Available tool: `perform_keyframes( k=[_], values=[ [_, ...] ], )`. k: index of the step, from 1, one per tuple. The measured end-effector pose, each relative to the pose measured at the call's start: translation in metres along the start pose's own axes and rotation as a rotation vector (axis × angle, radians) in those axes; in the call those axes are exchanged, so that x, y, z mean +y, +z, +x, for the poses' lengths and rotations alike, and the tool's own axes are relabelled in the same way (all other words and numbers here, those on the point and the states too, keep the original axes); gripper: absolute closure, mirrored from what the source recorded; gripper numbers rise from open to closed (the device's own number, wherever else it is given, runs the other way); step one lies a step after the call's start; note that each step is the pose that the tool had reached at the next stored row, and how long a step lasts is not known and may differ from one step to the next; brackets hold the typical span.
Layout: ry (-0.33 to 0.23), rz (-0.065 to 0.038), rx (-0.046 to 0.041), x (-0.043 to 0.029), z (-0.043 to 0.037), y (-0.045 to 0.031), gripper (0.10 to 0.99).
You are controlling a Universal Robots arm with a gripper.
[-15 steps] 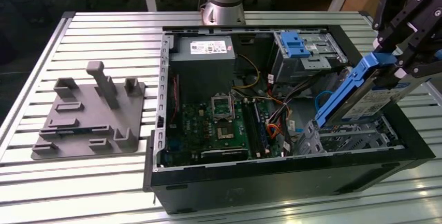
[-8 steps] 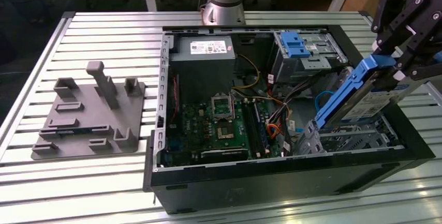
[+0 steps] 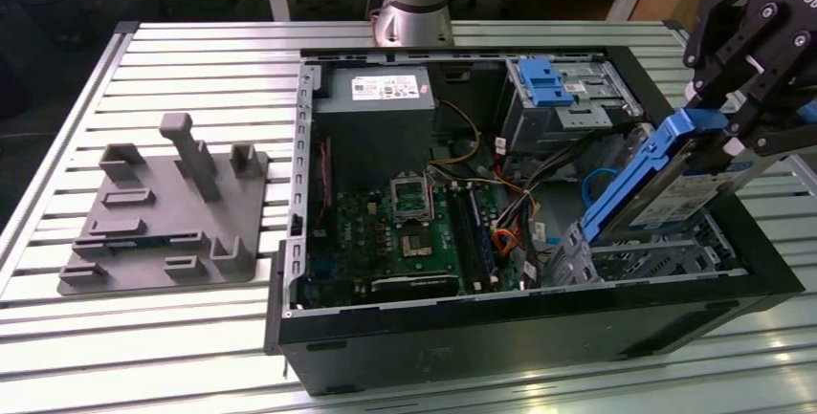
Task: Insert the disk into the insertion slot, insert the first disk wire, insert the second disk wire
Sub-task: 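Insert the disk into the insertion slot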
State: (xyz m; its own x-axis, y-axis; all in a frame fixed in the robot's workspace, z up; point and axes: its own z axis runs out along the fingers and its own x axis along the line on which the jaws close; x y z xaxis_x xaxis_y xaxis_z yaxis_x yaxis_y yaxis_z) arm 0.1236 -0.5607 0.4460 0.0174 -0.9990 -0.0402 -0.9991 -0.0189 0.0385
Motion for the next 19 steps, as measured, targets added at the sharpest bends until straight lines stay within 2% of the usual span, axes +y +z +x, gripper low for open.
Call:
perform_keyframes(
  k=[10,14,16,19],
  values=[
    [0.000,-0.001,0.0001,-0.0002,0.0016,0.0056,0.725],
    [0.000,-0.003,-0.0003,-0.0003,0.0015,0.0036,0.725],
    [0.000,-0.004,0.0025,-0.0001,0.0012,-0.0002,0.725],
    [0.001,-0.007,0.0069,0.0001,0.0004,-0.0020,0.725]
  ],
)
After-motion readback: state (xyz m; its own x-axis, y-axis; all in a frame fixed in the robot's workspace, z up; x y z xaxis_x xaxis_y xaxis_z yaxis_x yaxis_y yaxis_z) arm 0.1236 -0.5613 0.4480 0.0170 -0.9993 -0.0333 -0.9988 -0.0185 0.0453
